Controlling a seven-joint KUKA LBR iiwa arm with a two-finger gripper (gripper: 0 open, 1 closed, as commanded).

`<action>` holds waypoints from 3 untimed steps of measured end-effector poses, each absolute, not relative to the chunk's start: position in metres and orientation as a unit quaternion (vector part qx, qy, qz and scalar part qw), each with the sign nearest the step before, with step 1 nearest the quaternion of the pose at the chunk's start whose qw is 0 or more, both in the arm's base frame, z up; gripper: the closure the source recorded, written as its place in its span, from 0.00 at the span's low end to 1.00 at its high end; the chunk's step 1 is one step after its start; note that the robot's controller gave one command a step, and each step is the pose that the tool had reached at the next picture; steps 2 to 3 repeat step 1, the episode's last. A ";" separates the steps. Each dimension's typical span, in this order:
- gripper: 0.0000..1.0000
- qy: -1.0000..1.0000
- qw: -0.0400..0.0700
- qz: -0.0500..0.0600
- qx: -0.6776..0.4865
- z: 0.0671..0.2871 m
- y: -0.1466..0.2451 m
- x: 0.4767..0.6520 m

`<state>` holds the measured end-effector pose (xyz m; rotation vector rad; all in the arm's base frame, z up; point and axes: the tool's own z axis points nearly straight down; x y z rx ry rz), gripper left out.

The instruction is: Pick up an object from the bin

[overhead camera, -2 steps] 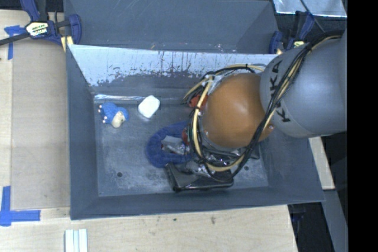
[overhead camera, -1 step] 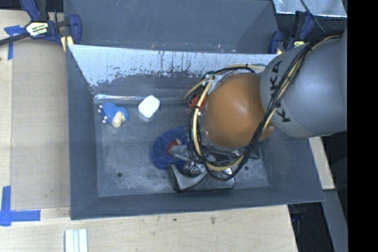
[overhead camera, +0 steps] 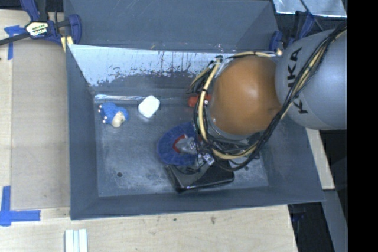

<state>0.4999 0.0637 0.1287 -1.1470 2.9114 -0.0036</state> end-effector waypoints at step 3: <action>1.00 0.931 0.003 0.000 -0.365 0.159 0.064 0.502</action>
Offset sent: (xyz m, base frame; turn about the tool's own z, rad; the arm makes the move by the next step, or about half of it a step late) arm 0.0002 0.0000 0.0282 0.0000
